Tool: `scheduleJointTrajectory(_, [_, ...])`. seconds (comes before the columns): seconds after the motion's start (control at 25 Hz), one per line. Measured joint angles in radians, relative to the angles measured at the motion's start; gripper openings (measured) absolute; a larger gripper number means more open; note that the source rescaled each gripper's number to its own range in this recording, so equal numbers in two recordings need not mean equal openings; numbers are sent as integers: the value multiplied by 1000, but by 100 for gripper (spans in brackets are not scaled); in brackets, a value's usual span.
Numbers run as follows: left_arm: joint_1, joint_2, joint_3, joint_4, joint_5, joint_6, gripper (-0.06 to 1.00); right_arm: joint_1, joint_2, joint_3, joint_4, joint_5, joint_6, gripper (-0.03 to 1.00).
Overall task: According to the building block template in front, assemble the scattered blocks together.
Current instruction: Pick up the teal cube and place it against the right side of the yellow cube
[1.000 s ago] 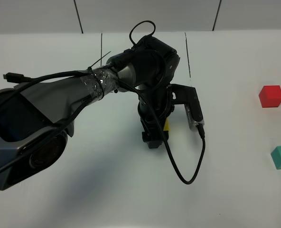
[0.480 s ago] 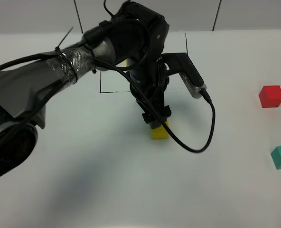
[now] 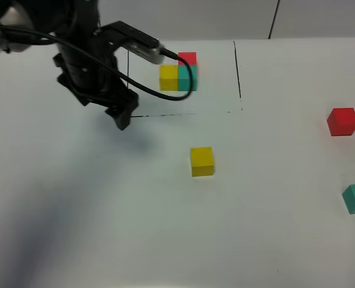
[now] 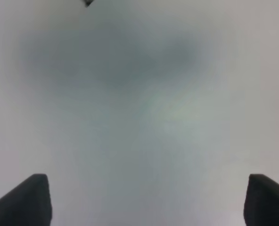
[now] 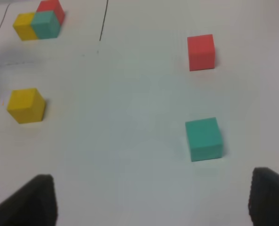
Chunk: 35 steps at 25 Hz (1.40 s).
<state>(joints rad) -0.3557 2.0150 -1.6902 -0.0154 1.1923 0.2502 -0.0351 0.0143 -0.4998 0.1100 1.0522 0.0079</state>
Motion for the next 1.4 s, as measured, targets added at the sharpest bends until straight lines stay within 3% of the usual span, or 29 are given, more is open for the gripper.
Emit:
scheduleJointTrajectory(0.16, [119, -138, 134, -50, 0, -4, 89, 0, 0, 0, 0, 0, 0, 67])
scheduleJointTrajectory(0.4, [205, -370, 340, -72, -36, -7, 86, 0, 0, 0, 1, 0, 0, 67])
scheduleJointTrajectory(0.88, [227, -903, 687, -46, -118, -125, 86, 0, 0, 0, 25, 0, 0, 67])
scheduleJointTrajectory(1.4, [227, -1362, 949, -38, -205, -182, 86, 0, 0, 0, 26, 0, 0, 67])
